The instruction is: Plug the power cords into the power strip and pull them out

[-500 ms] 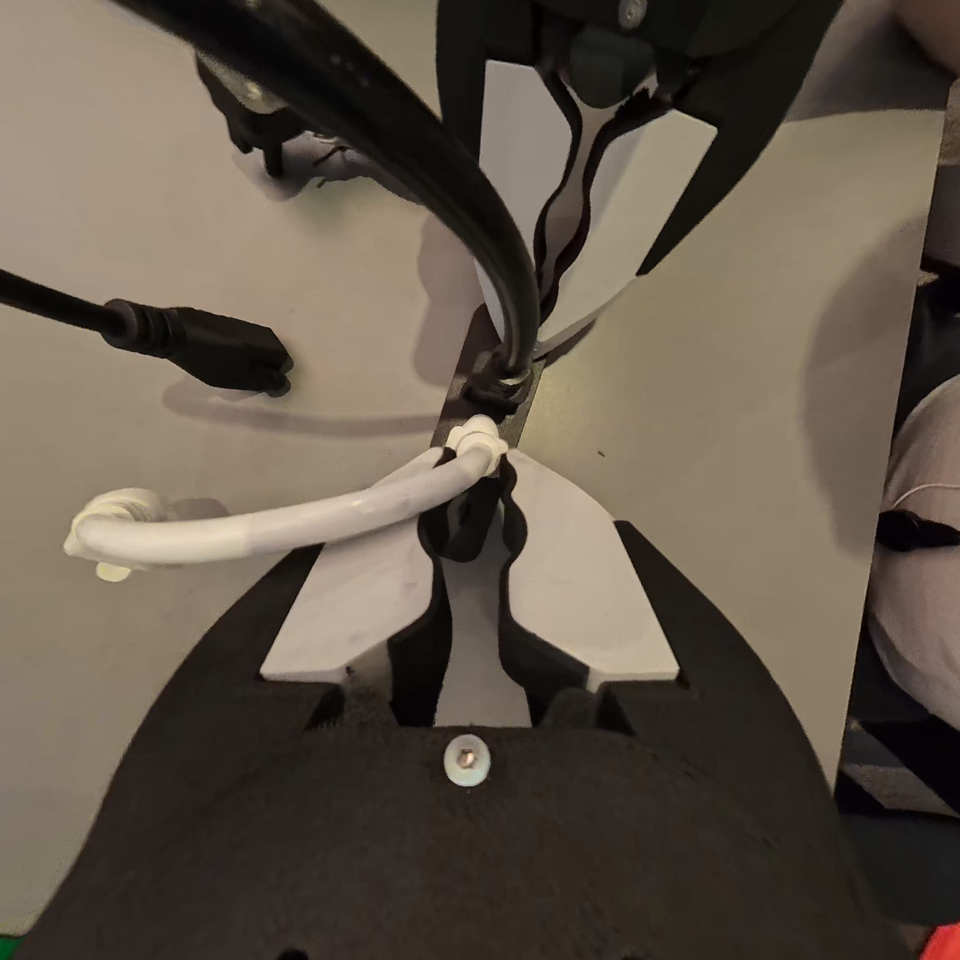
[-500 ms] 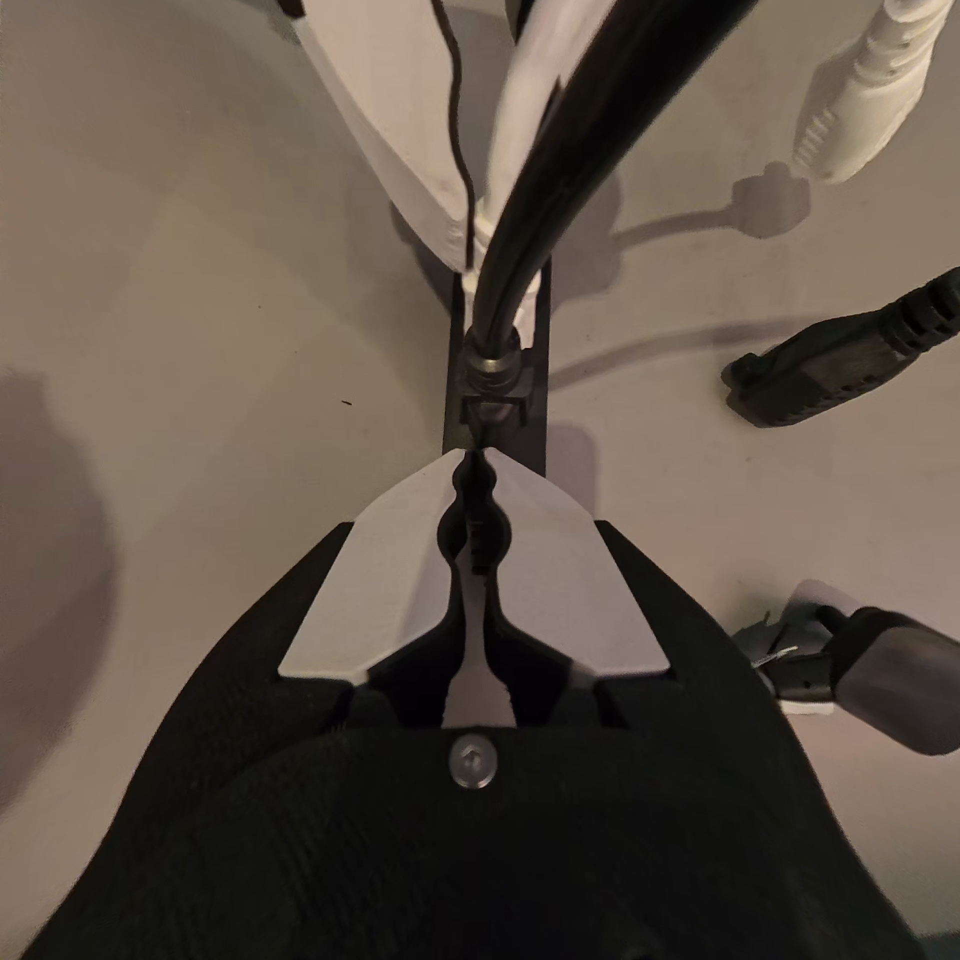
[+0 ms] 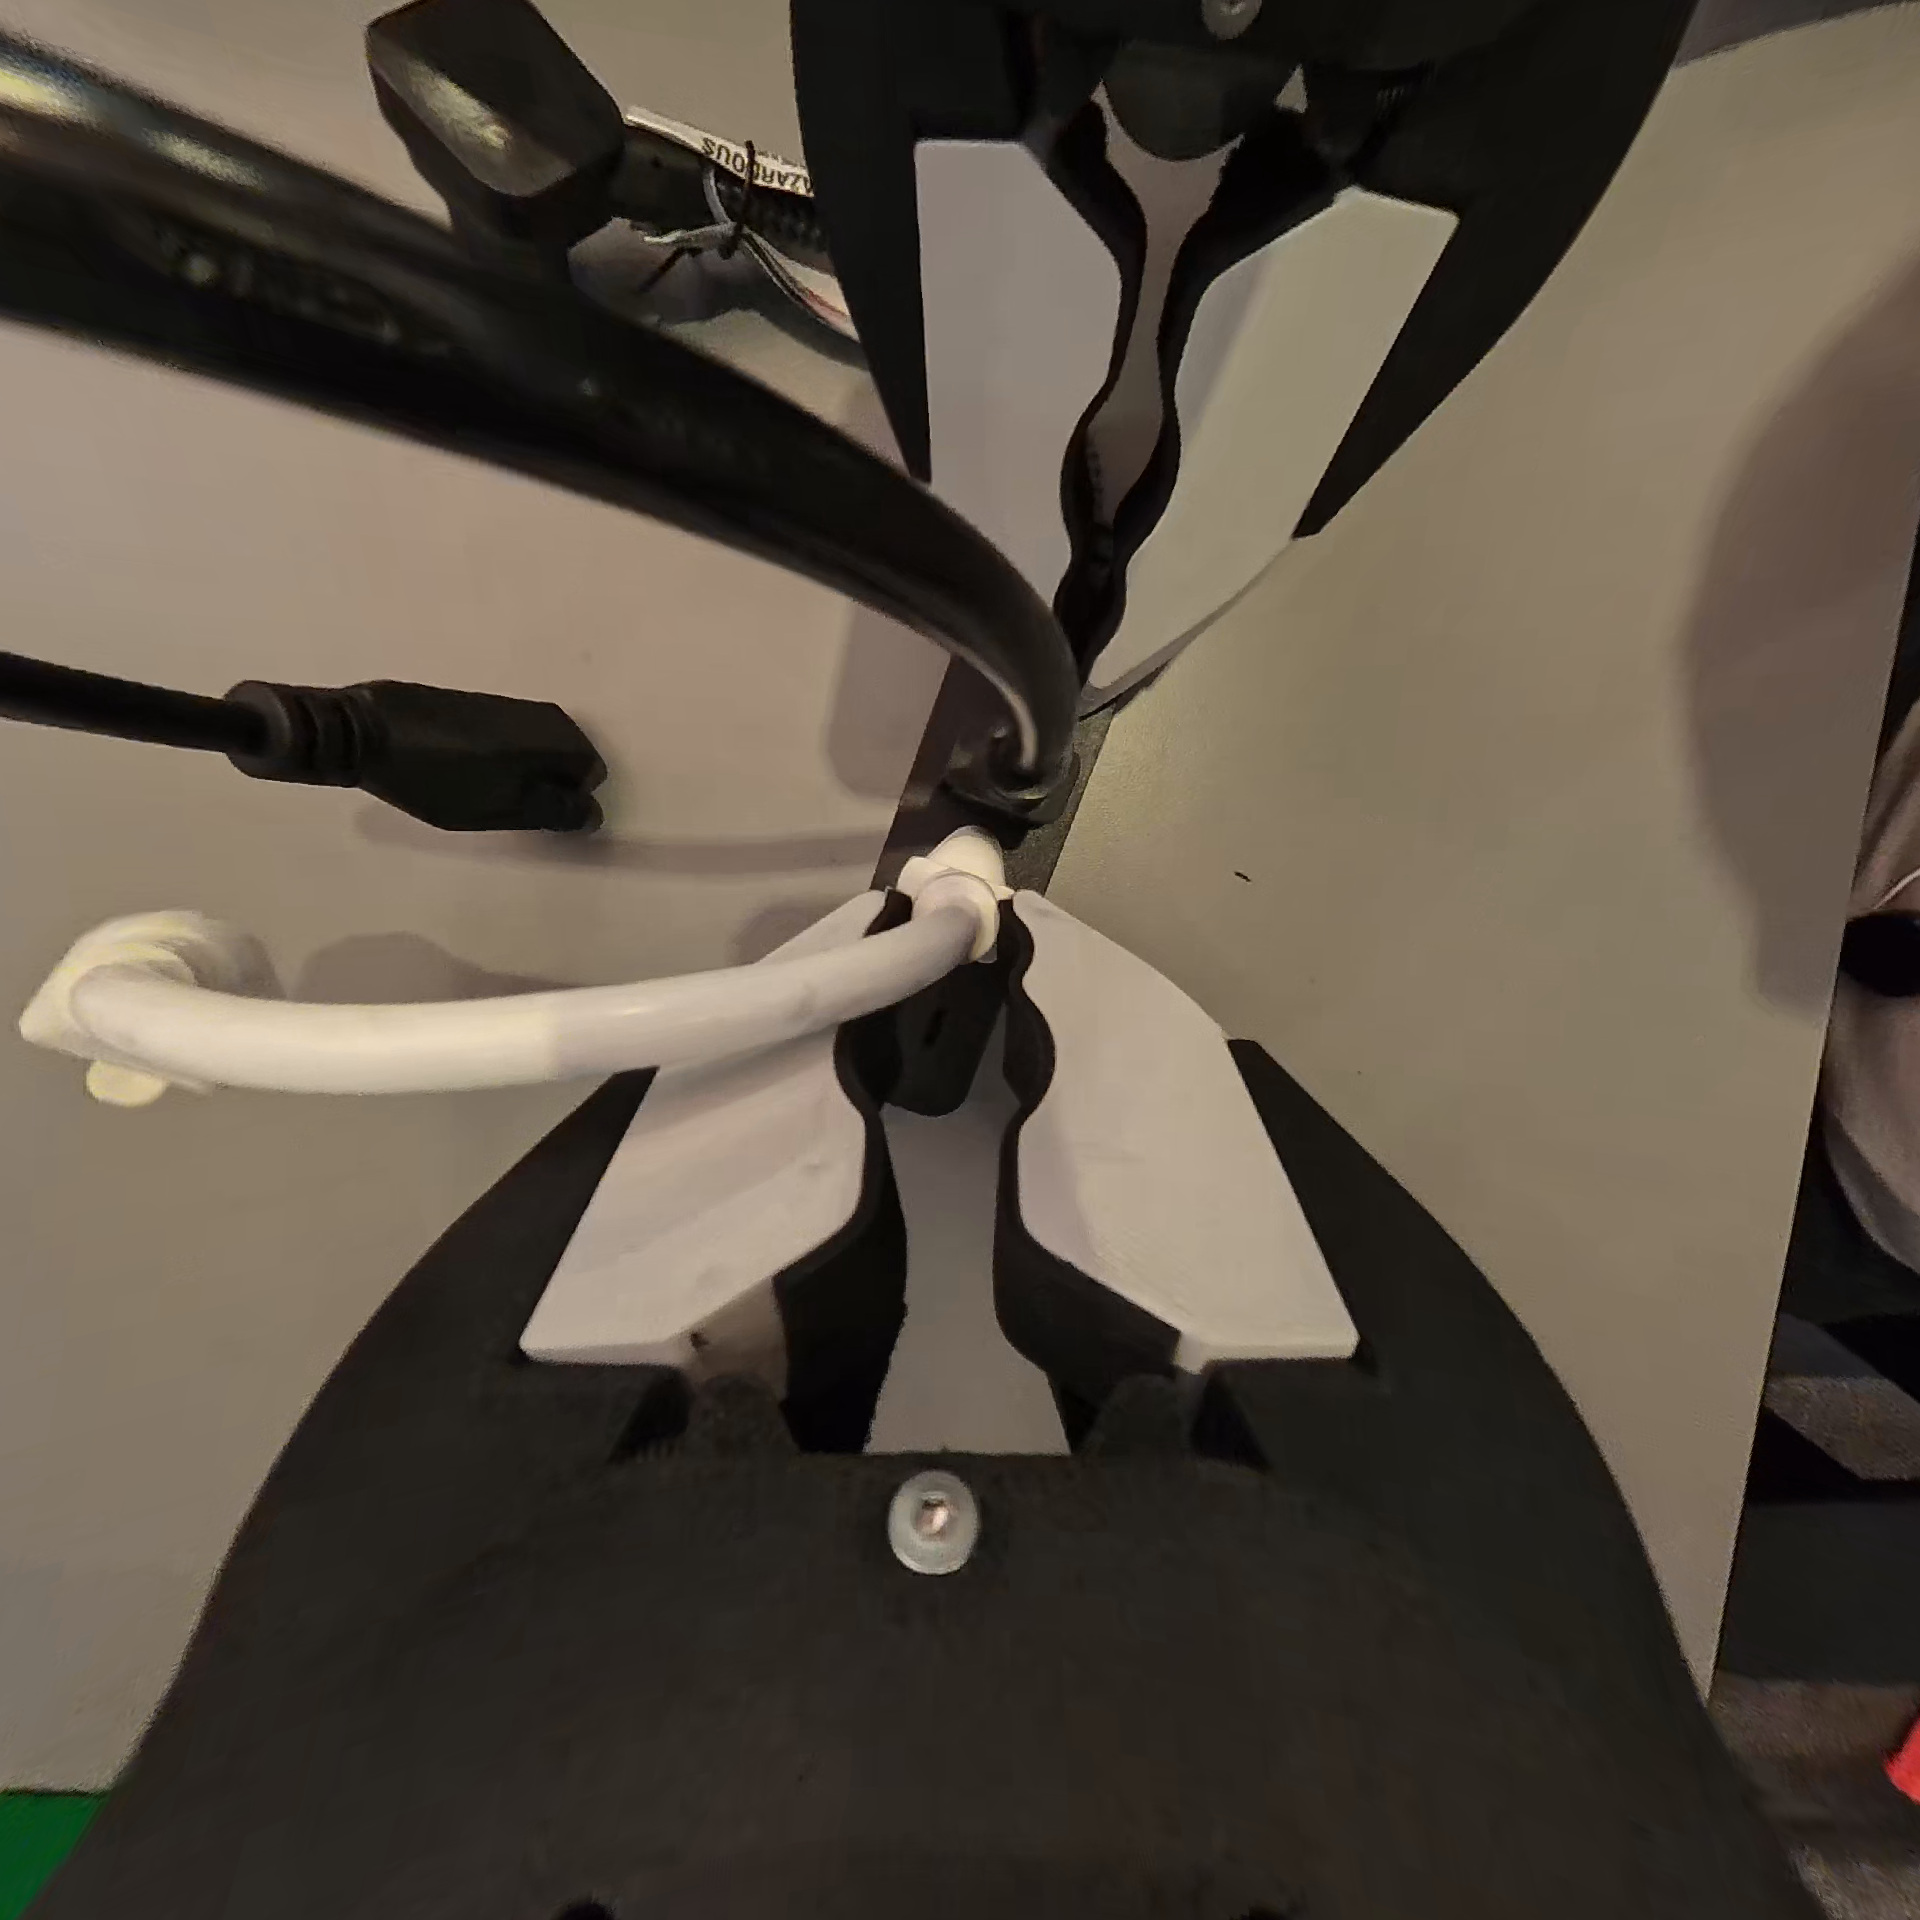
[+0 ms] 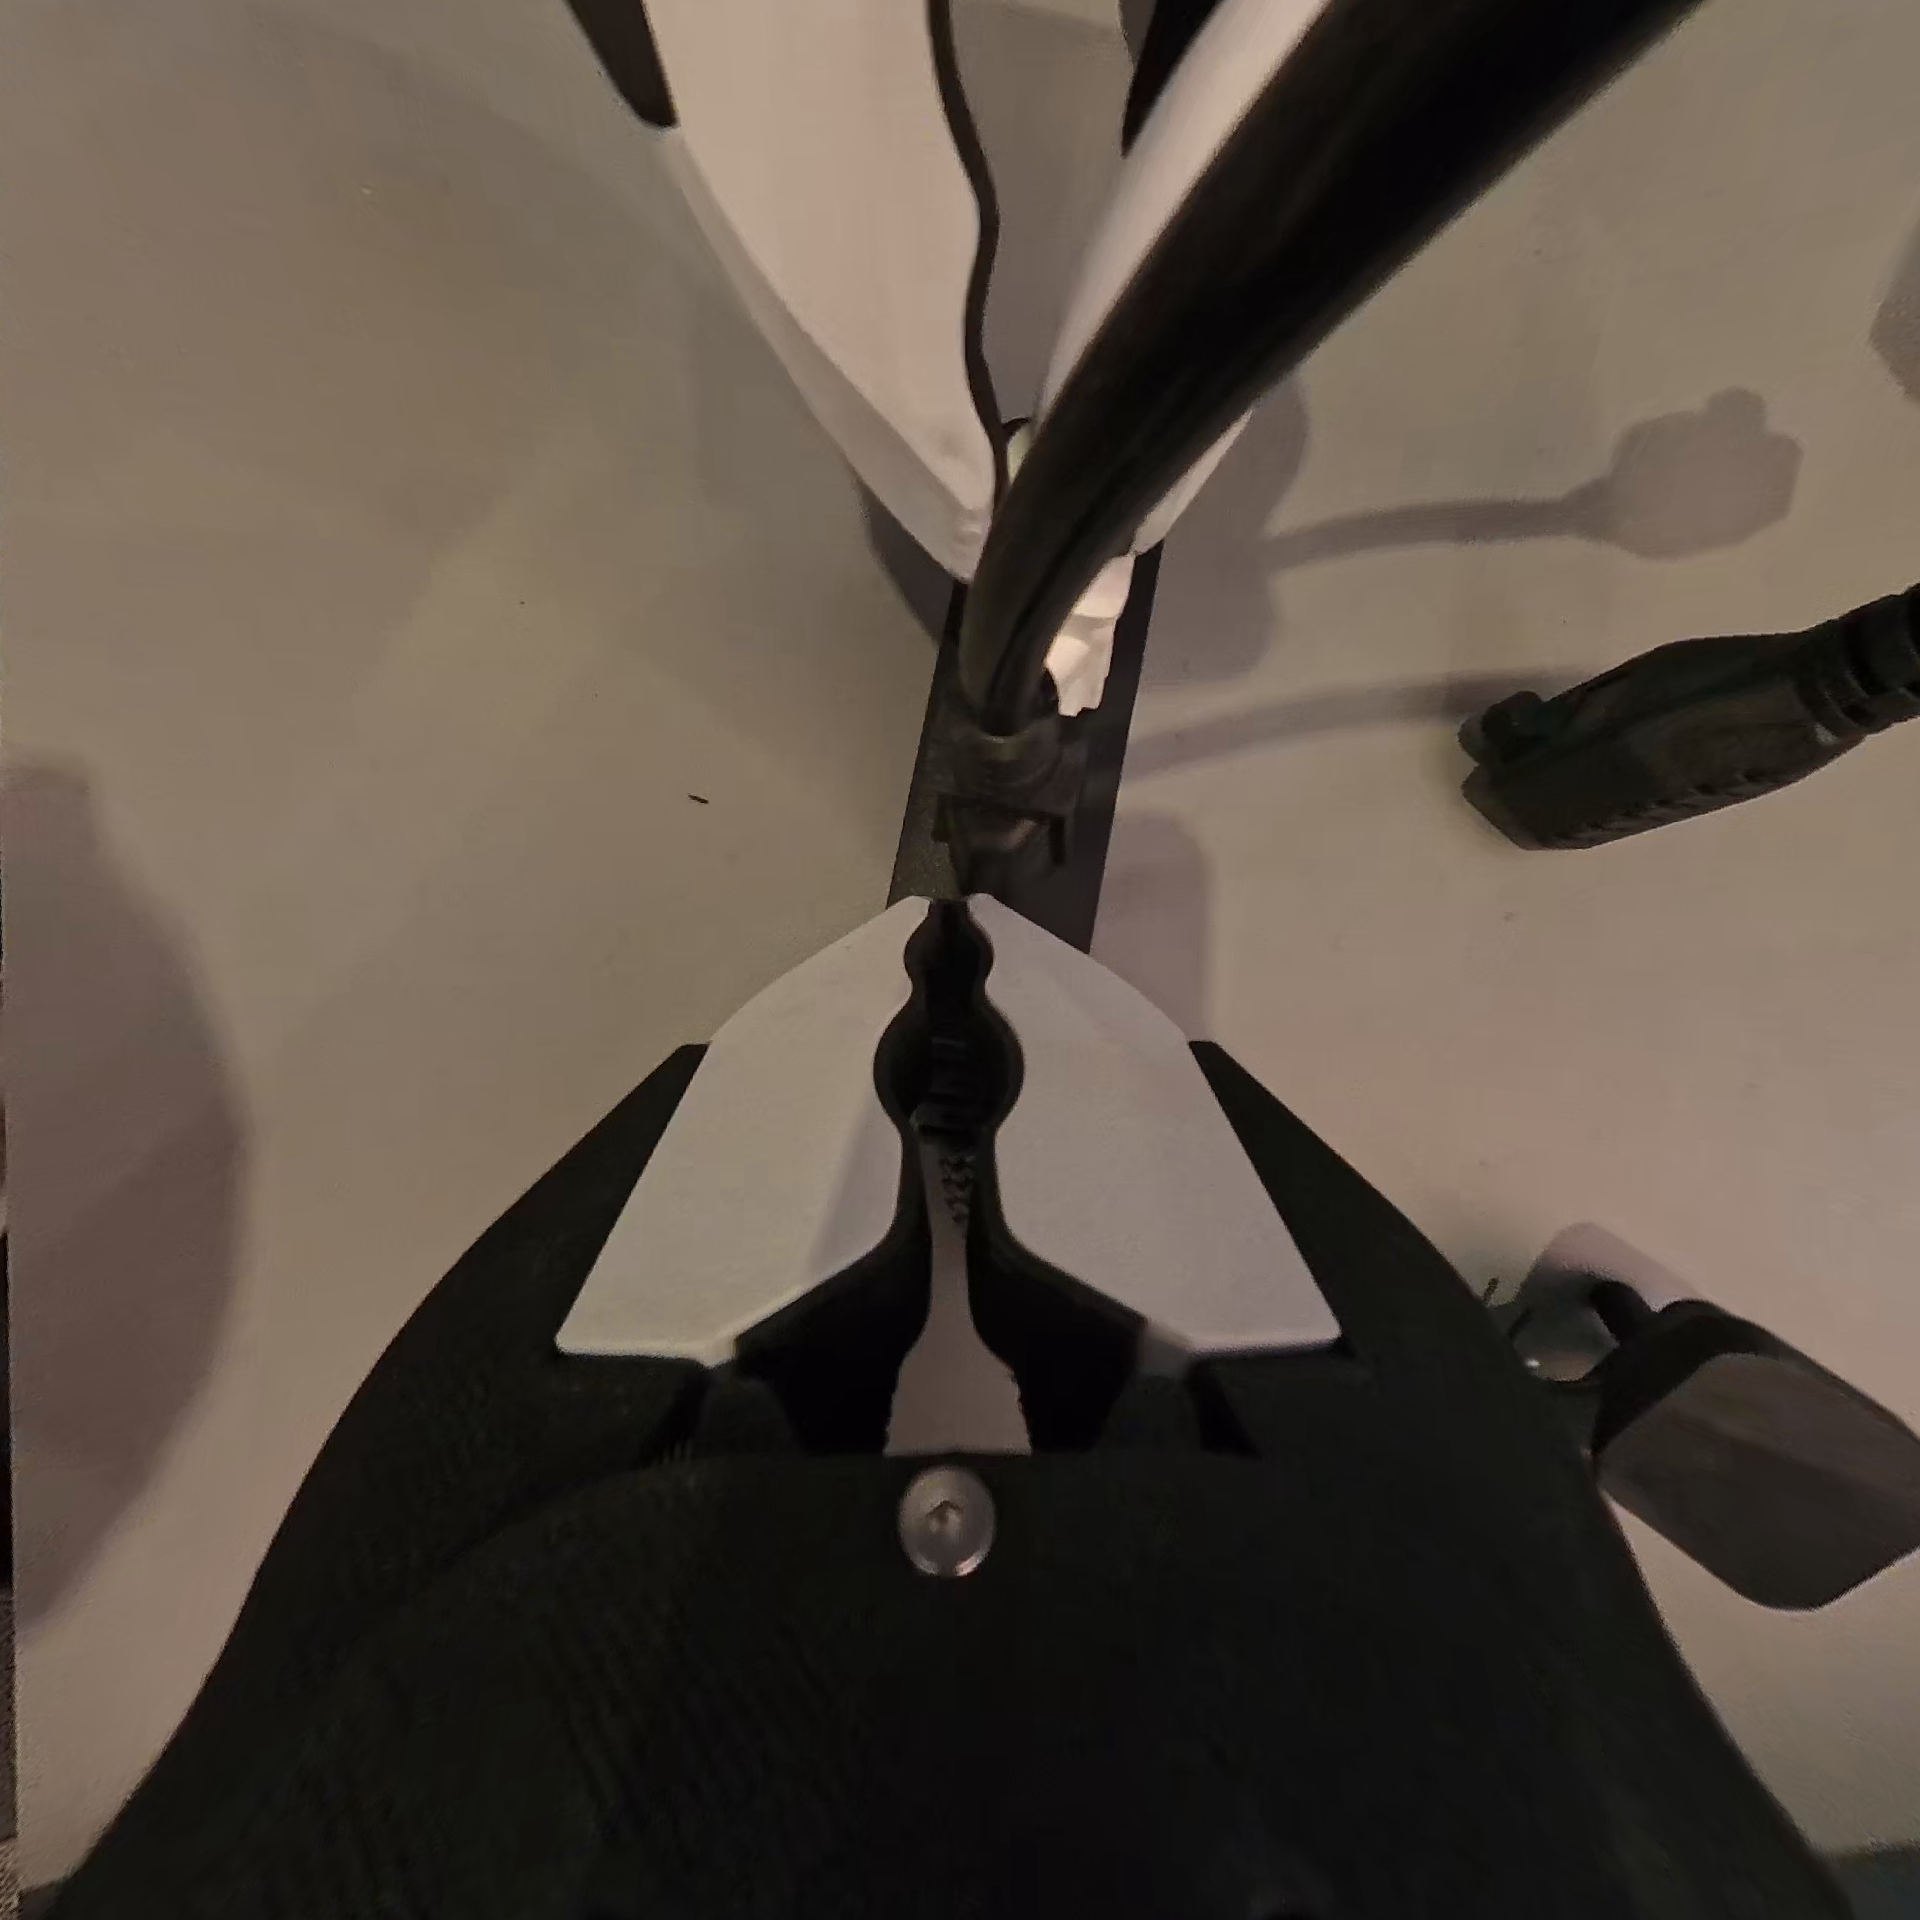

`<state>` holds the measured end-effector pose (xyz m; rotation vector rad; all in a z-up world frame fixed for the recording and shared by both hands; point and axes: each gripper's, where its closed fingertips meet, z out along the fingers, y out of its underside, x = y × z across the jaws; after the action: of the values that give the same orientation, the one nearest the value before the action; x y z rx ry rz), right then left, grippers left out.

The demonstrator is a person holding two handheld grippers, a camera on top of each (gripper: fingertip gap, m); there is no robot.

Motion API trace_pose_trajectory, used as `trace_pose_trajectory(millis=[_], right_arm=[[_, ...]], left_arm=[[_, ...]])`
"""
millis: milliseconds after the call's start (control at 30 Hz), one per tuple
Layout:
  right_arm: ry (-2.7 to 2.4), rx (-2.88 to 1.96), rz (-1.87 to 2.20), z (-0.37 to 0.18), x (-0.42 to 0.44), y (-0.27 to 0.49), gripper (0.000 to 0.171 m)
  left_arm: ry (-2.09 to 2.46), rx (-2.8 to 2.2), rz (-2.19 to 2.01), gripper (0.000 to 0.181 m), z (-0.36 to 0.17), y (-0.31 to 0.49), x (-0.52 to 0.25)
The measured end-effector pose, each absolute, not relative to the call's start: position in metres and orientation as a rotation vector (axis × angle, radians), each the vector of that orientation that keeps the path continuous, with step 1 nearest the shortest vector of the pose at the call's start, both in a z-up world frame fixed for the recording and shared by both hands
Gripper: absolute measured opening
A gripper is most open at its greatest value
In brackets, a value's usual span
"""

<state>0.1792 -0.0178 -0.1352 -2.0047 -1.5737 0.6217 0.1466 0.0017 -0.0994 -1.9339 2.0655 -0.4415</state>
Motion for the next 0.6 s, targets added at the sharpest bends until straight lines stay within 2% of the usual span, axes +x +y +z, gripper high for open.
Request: trace_pose_trajectory(millis=[600], right_arm=[[-1.630,-2.040,0.590,-0.1360,0.1779,-0.0201,0.003]], left_arm=[[2.136,-1.891,-0.355,0.015,-0.1016,0.0003,0.1456]])
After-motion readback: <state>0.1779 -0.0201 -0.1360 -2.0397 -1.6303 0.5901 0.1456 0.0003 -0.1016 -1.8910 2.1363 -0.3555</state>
